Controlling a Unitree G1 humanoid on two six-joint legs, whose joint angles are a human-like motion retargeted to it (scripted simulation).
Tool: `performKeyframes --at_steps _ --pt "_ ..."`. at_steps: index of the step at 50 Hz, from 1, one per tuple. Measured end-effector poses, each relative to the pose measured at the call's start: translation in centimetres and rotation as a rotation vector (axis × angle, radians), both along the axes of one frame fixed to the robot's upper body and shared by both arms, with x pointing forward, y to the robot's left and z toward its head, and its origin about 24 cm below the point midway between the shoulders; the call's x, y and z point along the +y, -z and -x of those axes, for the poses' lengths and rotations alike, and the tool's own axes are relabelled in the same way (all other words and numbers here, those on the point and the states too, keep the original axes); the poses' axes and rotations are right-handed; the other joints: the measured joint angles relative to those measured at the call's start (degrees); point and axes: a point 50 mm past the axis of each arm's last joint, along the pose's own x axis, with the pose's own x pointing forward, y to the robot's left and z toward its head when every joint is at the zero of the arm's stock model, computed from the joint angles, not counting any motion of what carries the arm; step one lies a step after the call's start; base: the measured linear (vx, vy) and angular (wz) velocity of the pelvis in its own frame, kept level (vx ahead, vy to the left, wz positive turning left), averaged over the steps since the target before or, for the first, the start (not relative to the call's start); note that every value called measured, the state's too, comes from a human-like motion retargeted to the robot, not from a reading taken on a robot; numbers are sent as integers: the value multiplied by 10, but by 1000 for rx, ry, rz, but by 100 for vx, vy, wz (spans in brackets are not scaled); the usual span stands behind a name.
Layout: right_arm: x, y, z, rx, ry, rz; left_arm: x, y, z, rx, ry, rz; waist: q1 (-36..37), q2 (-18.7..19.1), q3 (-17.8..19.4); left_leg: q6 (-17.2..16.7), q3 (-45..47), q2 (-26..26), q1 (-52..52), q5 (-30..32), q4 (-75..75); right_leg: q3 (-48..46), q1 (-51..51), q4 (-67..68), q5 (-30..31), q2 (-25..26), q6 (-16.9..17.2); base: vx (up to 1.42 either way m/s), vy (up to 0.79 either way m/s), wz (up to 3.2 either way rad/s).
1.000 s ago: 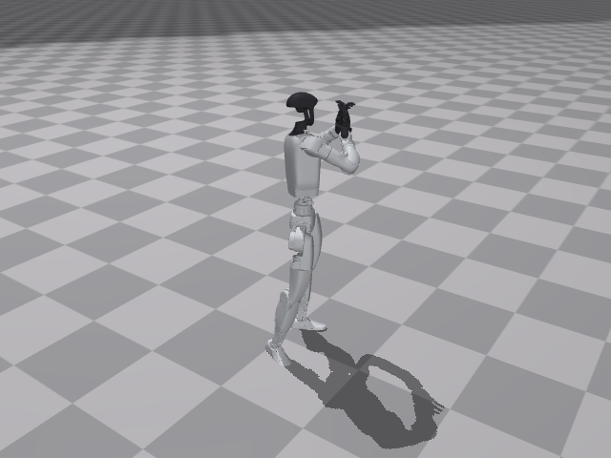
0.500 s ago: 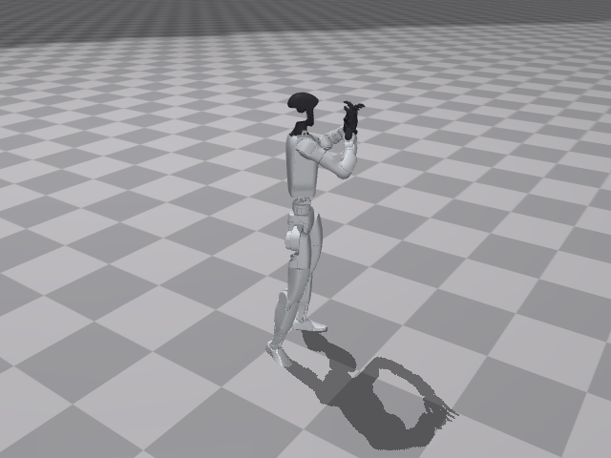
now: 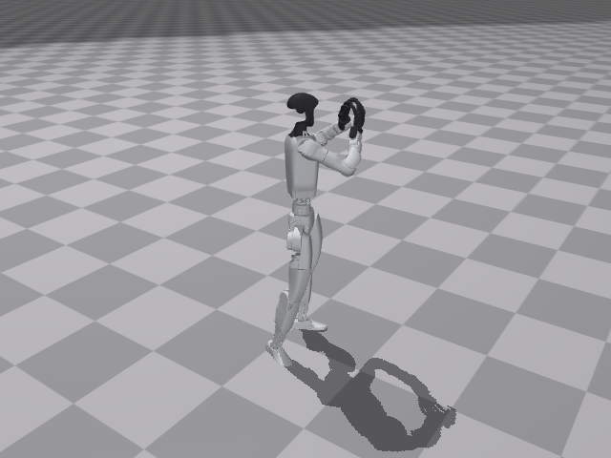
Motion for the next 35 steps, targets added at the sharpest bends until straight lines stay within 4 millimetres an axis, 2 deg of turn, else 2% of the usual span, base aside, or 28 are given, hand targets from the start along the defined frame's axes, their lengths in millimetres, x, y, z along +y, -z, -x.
performKeyframes --at_steps 3,5,8,11,13,15,17,20,23,25,28,30,32,35 --pt "21 -4 30 -84 -158 30 -14 -1 -8 19 4 -56 -5 2 -1 3 2 0 -1 1 0 0 -1 -1 0 0 2 0 0 0" --pt "21 -9 38 -137 -144 6 -19 -4 -8 -17 13 -63 -9 2 0 5 5 1 -1 1 0 3 -3 -1 0 0 2 0 0 0" --pt "4 -8 24 -111 -91 17 -20 -5 -1 12 40 -102 -15 4 2 6 16 3 1 1 0 12 -5 -1 2 3 3 -2 -2 -28" --pt "-18 -6 15 -70 7 -52 -15 -4 4 -7 46 -83 -24 8 4 8 33 6 5 1 0 28 -10 -5 5 6 7 -2 -2 -48" --pt "-18 -3 19 -66 -13 -57 -20 -1 3 6 49 -97 -36 11 5 11 47 8 8 1 1 42 -13 -8 6 8 9 -3 -2 -65" --pt "-6 -1 34 -76 -114 -46 -29 2 -3 22 62 -99 -52 14 6 15 63 10 10 -2 5 59 -18 -10 8 10 12 -3 -2 -78" --pt "-4 -3 46 -106 -133 -94 -35 2 -4 -21 80 -54 -71 16 6 19 81 12 11 -5 10 78 -25 -13 10 13 14 -3 -2 -89" --pt "-17 -2 42 -117 -97 -81 -40 3 4 -12 121 -82 -100 18 8 23 112 17 15 -12 18 112 -35 -15 14 18 17 -3 -2 -102" --pt "-44 3 31 -93 11 -97 -36 6 16 -21 155 -105 -131 21 11 25 147 22 22 -19 25 148 -45 -19 20 24 23 -2 -2 -113" --pt "-53 6 29 -89 81 -114 -38 8 16 -29 160 -100 -153 23 11 26 172 25 27 -24 28 173 -52 -22 24 29 29 -2 -2 -120" --pt "-34 9 40 -93 21 -88 -59 10 3 77 219 -35 -188 27 15 29 212 28 38 -31 31 215 -61 -29 30 37 37 -1 -2 -128" --pt "-31 6 44 -118 53 -121 -69 8 -3 87 248 40 -214 29 15 31 238 30 45 -34 33 241 -67 -36 35 43 41 0 -2 -125" --pt "-37 6 38 -126 95 -70 -71 10 -2 116 262 4 -240 31 14 31 263 32 51 -39 35 266 -71 -44 42 49 43 0 -2 -123" --pt "-53 7 28 -113 133 -3 -64 11 5 120 272 -52 -272 35 16 30 302 35 61 -44 38 304 -76 -56 52 59 48 1 -3 -121"
